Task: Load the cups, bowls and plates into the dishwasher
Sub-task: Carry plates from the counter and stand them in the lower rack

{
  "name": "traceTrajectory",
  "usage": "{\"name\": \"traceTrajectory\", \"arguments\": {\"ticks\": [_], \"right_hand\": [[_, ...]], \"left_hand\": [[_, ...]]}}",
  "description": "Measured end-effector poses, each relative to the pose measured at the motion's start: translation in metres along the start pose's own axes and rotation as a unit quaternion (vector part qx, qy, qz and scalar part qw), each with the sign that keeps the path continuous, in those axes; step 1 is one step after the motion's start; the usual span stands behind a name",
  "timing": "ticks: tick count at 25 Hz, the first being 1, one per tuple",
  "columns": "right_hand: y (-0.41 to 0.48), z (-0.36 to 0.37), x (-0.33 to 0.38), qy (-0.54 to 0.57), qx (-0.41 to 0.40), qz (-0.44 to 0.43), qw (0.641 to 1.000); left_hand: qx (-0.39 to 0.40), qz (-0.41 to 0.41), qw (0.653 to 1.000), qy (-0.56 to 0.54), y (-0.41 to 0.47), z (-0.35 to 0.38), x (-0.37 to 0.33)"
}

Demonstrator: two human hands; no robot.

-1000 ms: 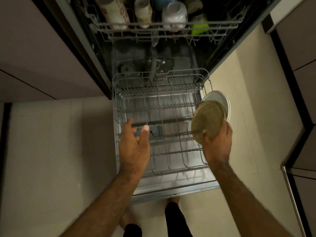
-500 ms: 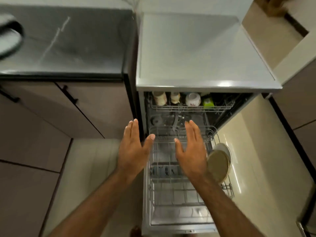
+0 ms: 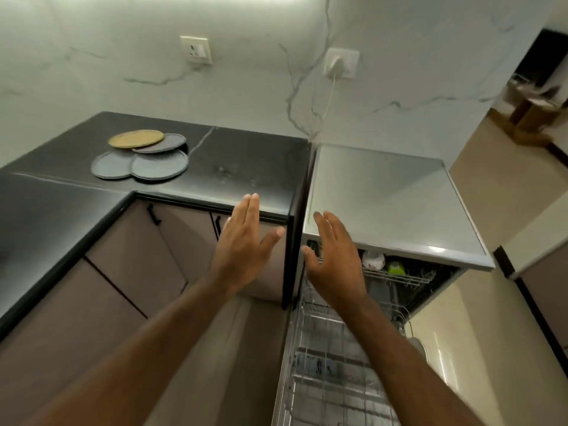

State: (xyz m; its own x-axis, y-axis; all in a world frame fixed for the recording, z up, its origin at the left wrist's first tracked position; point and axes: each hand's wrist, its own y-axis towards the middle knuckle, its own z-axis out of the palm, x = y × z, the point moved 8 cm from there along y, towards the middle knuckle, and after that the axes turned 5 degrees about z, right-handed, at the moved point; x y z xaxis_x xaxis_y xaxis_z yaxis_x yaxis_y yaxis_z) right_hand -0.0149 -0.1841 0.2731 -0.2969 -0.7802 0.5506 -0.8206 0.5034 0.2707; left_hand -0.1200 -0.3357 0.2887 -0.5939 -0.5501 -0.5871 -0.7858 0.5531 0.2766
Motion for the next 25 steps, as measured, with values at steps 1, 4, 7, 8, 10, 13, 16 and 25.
{"name": "traceTrajectory", "arguments": {"ticks": [1, 4, 7, 8, 10, 13, 16, 25], "right_hand": [[0.005, -0.006, 0.011, 0.001, 0.004, -0.01, 1.0], [0.02, -0.014, 0.042, 0.007, 0.014, -0.042, 0.999], [0.034, -0.008, 0.07, 0.016, 0.02, -0.07, 0.997], [0.039, -0.001, 0.083, 0.021, 0.025, -0.079, 0.996], [0.048, 0.013, 0.1, 0.026, 0.033, -0.086, 0.995], [0.064, 0.04, 0.133, 0.03, 0.041, -0.098, 0.994], [0.095, 0.077, 0.184, 0.03, 0.041, -0.115, 0.992], [0.179, 0.188, 0.295, 0.031, 0.038, -0.1, 0.994]], "left_hand": [[-0.008, -0.003, 1.0, 0.003, 0.001, -0.013, -0.001], [-0.034, 0.001, 0.999, 0.021, -0.001, -0.047, 0.001], [-0.055, -0.006, 0.998, 0.037, 0.001, -0.072, 0.016], [-0.063, -0.011, 0.997, 0.041, 0.003, -0.082, 0.025], [-0.069, -0.02, 0.997, 0.041, 0.009, -0.097, 0.043], [-0.09, -0.027, 0.994, 0.051, 0.021, -0.126, 0.078], [-0.113, -0.035, 0.991, 0.061, 0.042, -0.168, 0.13], [-0.081, -0.023, 0.986, 0.147, 0.106, -0.263, 0.294]]}}
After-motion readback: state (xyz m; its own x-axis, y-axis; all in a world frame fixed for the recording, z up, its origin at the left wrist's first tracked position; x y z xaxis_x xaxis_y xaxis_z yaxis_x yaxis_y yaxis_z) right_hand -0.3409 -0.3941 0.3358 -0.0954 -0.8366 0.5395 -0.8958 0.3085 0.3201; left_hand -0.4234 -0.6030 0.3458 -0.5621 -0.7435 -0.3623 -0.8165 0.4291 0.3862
